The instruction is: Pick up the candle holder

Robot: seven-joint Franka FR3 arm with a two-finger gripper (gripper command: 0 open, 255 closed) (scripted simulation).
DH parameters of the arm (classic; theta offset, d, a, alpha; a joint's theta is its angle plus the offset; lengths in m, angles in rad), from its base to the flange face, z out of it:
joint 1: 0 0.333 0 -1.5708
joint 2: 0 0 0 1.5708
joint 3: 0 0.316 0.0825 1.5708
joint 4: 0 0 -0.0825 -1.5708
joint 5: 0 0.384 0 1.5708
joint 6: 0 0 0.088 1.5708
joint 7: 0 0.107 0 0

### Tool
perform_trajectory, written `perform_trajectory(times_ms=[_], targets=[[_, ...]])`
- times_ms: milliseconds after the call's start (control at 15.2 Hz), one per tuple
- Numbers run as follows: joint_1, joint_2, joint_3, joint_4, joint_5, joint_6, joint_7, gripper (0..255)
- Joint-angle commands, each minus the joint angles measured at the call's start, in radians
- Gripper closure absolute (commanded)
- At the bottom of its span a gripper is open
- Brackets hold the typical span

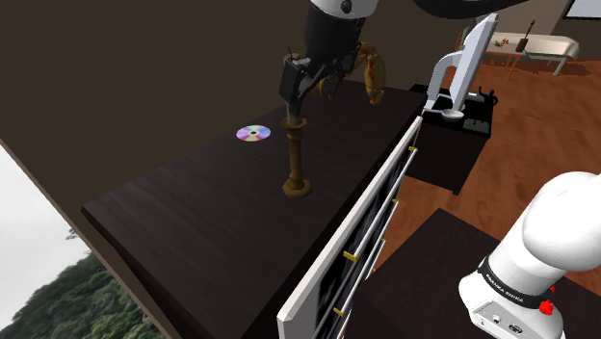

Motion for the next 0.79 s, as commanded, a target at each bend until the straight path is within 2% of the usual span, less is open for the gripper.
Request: perform_trajectory(times_ms=[0,594,660,726], targets=[[-0.016,0.046,0.055,0.054,-0.038,0.003,0.05,0],[-0.004,0.022,0.055,-0.067,-0.027,0.101,0.066,0],[-0.005,0.023,0.056,-0.065,-0.028,0.101,0.067,255],[-0.005,0.024,0.056,-0.064,-0.028,0.101,0.066,255]])
